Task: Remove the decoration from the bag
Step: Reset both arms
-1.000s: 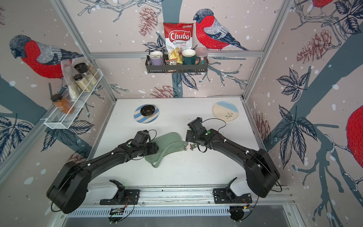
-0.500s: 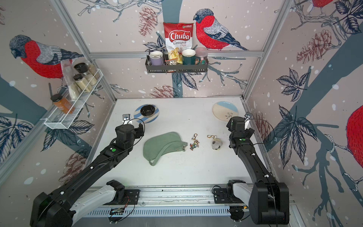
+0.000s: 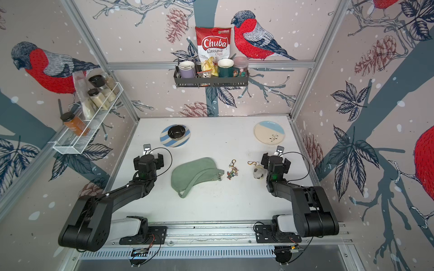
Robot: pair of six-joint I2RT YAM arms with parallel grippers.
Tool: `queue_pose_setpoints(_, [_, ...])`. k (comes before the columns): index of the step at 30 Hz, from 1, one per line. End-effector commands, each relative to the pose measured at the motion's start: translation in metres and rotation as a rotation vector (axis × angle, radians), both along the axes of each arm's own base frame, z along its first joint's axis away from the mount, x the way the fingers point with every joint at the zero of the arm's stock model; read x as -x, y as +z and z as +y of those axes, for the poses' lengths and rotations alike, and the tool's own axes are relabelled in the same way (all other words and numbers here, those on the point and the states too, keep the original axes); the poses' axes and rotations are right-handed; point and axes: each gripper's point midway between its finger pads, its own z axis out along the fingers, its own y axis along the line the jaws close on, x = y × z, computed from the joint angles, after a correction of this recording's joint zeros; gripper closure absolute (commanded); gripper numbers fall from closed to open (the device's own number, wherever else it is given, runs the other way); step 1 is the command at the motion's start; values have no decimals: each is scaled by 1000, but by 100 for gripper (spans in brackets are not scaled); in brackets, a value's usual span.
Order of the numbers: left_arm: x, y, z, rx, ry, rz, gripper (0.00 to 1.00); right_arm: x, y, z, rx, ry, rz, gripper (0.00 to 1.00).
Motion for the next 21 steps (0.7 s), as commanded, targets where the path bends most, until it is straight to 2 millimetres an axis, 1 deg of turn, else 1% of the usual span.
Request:
queue_pose_setpoints(1, [-13, 4, -18, 18, -110, -99, 4, -18, 27, 9, 24, 51, -173, 0])
queue_pose_setpoints(2, [-14, -3, -17, 19, -110, -93, 4, -18, 23, 9, 38, 45, -152, 0])
queue_pose_setpoints(4, [-17, -19, -18, 17, -108, -83, 2, -19, 20, 5, 21, 21, -103, 0])
queue_pose_setpoints(5, [-21, -15, -15, 8, -96, -121, 3, -21, 20, 2, 12, 4, -105, 0])
queue_pose_setpoints(6, [-21, -12, -12, 22, -76, -117, 3, -23, 19, -4, 10, -25, -106, 0])
queue_pose_setpoints(7, [-20, -17, -6, 35, -44, -64, 2, -23, 18, -7, -1, -31, -100, 0])
queue_pose_setpoints(8, [-21, -20, 3, 41, 2, -58, 2, -23, 17, -9, -11, -39, -90, 0])
queue_pose_setpoints(9, [-20, -18, 13, 35, 59, -89, 2, -23, 17, -9, -19, -39, -89, 0])
queue_pose_setpoints(10, [-17, -15, 15, 45, 72, -98, 2, -23, 17, -10, -22, -41, -93, 0])
queue_pose_setpoints(11, [-16, -17, 13, 50, 64, -76, 2, -23, 17, -10, -22, -40, -93, 0])
queue_pose_setpoints(13, [-20, -20, 11, 43, 49, -65, 2, -23, 17, -10, -23, -39, -93, 0])
queue_pose_setpoints(15, [-18, -16, 10, 45, 42, -96, 2, -23, 17, -10, -23, -40, -92, 0])
queue_pose_setpoints(20, [-20, -19, 10, 41, 44, -75, 2, -23, 17, -10, -24, -40, -93, 0])
queue_pose_setpoints(21, [-21, -16, 9, 42, 39, -86, 2, -23, 17, -10, -24, -40, -93, 0])
